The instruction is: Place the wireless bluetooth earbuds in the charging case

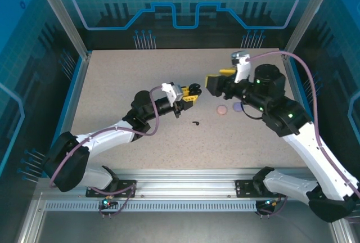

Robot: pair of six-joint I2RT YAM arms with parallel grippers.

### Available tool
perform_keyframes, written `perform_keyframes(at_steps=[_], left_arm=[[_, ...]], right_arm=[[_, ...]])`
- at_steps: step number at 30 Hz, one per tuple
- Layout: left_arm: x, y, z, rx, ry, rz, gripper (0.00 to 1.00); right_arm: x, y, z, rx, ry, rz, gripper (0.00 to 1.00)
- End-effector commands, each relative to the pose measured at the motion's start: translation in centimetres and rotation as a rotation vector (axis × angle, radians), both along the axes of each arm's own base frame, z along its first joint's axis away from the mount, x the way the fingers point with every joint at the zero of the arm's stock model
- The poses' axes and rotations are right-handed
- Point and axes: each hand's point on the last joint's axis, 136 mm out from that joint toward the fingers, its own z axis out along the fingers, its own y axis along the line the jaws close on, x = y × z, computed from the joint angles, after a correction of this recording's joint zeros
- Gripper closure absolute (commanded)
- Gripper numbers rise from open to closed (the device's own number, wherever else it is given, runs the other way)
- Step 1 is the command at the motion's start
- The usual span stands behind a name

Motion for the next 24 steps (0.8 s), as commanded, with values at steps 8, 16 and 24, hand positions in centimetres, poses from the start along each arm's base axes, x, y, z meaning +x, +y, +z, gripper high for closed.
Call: perform_keyframes(at_steps=[8,16,24], left_arm=[[0.0,3.6,3.5,-0.093,-0.087,0.119,1.00],[-0.2,5.3,5.2,-0.115,-0.118,0.179,1.00],[-0.3,5.7,5.4,-0.114,-0.124,0.192,1.00]], right_arm=[[2.4,-1.8,-16.7,-0.185,0.513,-0.142,0.35],[3.2,0.5,-29.2,-0.370,0.807,-0.122,0.41],[1.6,6.1,-34.0,-0.304,0.949,0.000,0.43]])
